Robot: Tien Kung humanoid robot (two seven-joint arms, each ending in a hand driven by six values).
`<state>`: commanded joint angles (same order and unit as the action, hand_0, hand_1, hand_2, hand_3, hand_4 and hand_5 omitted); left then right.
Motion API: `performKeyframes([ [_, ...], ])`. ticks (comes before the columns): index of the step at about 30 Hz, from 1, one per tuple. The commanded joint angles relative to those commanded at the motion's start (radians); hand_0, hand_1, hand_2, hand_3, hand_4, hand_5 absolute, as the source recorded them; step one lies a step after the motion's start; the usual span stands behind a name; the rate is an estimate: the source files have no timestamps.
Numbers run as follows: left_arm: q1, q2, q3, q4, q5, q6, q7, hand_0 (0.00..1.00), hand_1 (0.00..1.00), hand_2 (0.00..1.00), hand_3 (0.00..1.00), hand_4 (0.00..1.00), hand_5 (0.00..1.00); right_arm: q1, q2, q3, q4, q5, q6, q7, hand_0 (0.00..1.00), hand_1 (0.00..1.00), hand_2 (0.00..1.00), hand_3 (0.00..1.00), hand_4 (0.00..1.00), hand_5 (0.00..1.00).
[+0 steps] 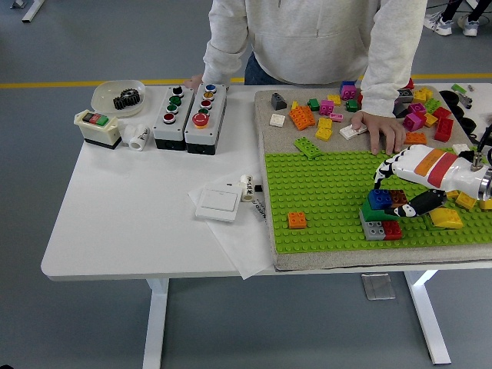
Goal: Pick up the brick,pile it on top of brick,press brick,pick up the brick,pile it on top of brick,press brick
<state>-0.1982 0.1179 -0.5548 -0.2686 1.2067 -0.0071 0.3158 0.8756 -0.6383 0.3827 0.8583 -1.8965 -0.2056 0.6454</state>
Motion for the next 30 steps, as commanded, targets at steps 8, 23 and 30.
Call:
performKeyframes([
  [8,0.003,0.000,-0.004,0.000,0.006,-0.002,0.002,0.754,0.742,0.749,0.594,0.659,0.593,-0.002,-0.003,0.003,0.003,-0.005,0.006,0.000,0.554,0.615,0.716,0.651,0.862,0.403],
  [23,-0.002,0.002,0.004,0.000,-0.001,-0.005,0.000,0.755,0.742,0.748,0.594,0.661,0.596,-0.042,-0.026,0.111,0.065,0.001,0.065,0.000,0.741,0.745,0.826,0.886,0.998,0.514],
  [30,-0.005,0.001,0.001,0.001,0.001,-0.003,0.000,0.754,0.741,0.748,0.594,0.660,0.592,-0.110,-0.080,0.217,0.193,0.051,0.106,-0.033,0.757,0.753,0.825,0.874,0.998,0.611],
])
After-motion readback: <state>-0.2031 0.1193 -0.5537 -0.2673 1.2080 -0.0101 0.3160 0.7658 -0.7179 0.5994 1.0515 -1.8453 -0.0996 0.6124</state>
